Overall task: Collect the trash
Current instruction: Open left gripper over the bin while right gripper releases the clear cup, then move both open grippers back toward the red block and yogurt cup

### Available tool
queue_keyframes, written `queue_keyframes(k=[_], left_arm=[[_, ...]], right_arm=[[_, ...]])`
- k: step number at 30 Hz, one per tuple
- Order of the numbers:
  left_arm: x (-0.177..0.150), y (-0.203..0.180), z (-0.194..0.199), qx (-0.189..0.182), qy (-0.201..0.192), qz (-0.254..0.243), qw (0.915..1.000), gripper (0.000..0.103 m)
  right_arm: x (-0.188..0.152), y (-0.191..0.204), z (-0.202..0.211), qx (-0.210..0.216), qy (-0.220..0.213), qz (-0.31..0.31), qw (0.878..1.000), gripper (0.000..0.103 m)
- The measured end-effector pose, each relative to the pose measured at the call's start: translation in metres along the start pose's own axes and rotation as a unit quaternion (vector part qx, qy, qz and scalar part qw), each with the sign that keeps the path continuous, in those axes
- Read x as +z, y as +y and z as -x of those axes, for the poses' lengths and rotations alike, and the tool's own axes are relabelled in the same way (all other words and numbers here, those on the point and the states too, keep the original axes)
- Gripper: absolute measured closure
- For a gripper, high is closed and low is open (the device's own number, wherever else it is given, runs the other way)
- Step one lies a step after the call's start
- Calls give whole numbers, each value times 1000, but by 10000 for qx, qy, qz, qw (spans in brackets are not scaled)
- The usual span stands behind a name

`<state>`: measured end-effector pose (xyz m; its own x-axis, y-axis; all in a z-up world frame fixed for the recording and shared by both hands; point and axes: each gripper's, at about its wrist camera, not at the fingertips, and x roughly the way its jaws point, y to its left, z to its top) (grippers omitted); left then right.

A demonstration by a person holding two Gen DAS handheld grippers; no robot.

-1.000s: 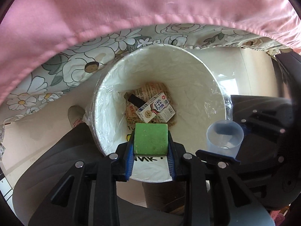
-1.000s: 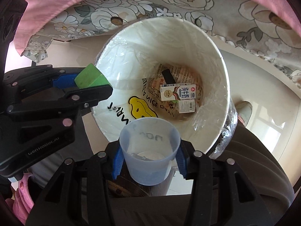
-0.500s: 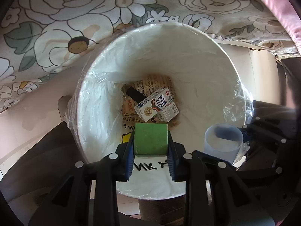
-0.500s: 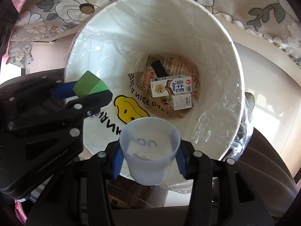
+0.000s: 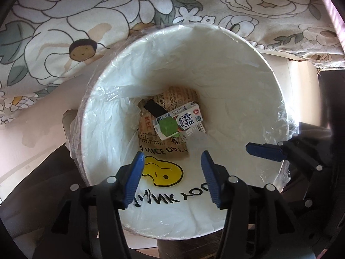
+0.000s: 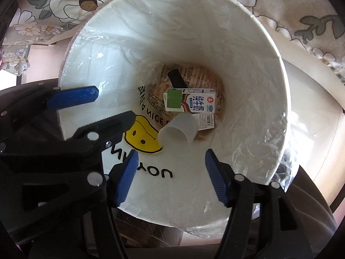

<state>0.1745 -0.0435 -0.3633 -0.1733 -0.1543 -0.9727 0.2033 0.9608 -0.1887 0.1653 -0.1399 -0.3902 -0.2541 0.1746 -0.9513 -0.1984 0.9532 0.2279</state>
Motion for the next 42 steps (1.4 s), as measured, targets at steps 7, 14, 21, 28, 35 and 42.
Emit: queue_keyframes(k=[7, 14, 21, 28, 35, 42], left_arm=[[0, -1, 12, 47, -120, 57, 9999, 22], [-6, -6, 36, 193, -310, -51, 9993, 17], [-29, -19, 96, 565, -1060, -401, 9919, 12], [-43, -31, 164, 734, -1725, -434, 9813, 12], [-58, -42, 239, 755, -2391, -435, 9671, 12], [-70, -48, 319, 732, -3115, -412, 9465, 12]], right_arm=[[-1, 3, 3, -51, 35, 53, 10000, 33], [-11, 11, 27, -179, -204, 260, 9993, 33], [-31, 24, 73, -508, -832, 467, 9941, 33], [-48, 19, 135, -570, -1261, 229, 9901, 33], [-70, 17, 218, -888, -2016, 140, 9753, 33], [-92, 17, 312, -1078, -2934, -2, 9499, 33]])
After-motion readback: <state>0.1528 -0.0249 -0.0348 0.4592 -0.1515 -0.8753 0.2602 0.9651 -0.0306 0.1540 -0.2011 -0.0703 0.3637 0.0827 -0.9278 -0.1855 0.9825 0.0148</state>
